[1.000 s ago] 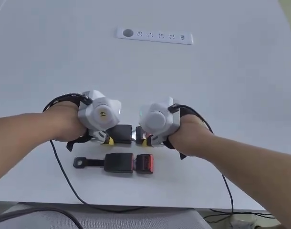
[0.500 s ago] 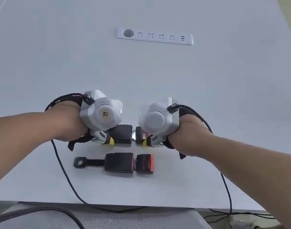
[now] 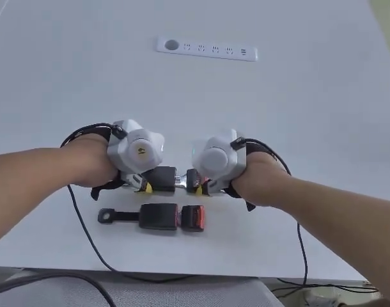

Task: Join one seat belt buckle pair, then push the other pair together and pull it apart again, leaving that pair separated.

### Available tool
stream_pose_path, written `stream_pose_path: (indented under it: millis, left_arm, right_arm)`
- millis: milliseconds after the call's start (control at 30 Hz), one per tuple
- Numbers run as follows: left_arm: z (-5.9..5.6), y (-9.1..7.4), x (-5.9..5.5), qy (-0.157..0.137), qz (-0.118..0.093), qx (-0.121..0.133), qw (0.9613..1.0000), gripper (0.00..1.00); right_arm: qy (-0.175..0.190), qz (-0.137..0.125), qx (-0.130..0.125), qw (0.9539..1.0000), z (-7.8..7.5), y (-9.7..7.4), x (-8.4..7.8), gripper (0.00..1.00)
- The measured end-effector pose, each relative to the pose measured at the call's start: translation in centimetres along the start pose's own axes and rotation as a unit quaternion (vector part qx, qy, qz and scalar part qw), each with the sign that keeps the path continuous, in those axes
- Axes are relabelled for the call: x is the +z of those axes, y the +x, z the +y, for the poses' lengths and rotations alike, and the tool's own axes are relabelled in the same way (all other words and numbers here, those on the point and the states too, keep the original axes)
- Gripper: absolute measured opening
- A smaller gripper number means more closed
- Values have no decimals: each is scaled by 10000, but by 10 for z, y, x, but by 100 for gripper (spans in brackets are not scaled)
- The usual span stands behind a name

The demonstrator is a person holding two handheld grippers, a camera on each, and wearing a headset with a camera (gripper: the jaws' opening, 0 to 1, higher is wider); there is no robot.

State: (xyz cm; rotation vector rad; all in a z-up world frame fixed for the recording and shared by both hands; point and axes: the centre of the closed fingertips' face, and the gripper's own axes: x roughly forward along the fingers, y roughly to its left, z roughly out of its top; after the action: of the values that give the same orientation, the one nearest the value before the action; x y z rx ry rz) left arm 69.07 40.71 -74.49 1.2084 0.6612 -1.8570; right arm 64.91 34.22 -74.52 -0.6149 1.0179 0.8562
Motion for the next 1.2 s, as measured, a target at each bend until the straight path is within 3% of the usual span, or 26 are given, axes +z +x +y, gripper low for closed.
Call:
stream_pose_path:
  millis: [300, 633, 933, 1200]
  left_arm:
    - [-3, -2, 2, -67, -15, 25, 10000, 31]
    - [-4, -3, 3, -113, -12, 37, 9999, 32]
    - [-4, -4, 4, -122, -9, 35, 9999, 32]
    - [-4, -4, 4, -149, -17, 28, 9999, 32]
  right_arm:
    - [55, -69, -25, 10000, 3, -6, -11, 32]
    - [250, -33, -103, 9996, 7, -20, -46, 32]
    - [269, 188, -93, 9994, 4, -35, -82, 32]
    - [349, 330, -79, 9988, 2, -42, -99, 33]
